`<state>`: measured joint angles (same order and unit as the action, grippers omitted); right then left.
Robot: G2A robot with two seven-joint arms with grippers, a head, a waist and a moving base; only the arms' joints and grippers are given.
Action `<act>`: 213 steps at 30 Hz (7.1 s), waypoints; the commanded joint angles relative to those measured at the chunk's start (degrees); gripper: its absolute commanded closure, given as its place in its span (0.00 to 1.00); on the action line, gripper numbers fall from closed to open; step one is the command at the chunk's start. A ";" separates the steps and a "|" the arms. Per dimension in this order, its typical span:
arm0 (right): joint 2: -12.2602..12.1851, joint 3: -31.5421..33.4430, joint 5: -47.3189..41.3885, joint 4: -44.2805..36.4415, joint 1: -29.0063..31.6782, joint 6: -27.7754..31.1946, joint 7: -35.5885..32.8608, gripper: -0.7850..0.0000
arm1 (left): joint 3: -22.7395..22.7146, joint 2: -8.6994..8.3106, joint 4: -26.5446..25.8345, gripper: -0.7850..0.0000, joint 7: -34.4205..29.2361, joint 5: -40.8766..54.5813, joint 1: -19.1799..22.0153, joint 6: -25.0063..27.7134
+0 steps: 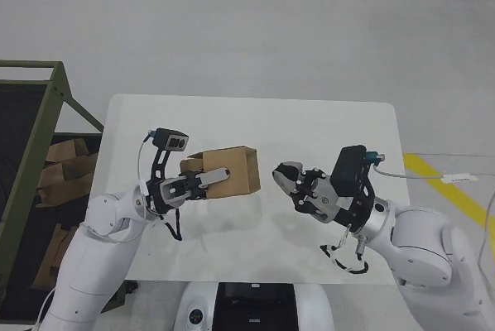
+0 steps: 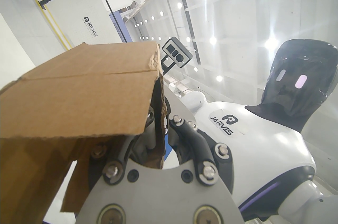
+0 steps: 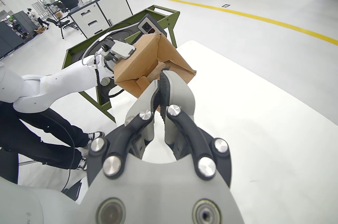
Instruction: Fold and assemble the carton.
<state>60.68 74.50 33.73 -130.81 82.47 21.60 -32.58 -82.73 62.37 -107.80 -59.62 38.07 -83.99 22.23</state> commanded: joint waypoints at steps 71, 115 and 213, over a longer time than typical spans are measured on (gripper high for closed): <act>-0.58 12.32 -4.13 -0.97 11.99 -2.46 7.94 0.00 | 25.29 -11.40 -6.61 1.00 -9.90 -77.42 23.50 12.47; -0.58 12.32 -4.13 -0.97 11.99 -2.46 7.94 0.00 | 58.17 -10.63 14.16 1.00 -9.84 -71.83 51.81 12.59; 0.84 -9.12 18.18 12.18 -3.42 -4.99 -1.52 0.00 | -0.68 -25.91 1.55 0.43 37.37 -71.94 -5.29 8.80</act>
<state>61.39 66.31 50.98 -119.53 79.66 17.15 -34.36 -84.09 36.32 -106.56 -21.95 -34.11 -89.73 31.28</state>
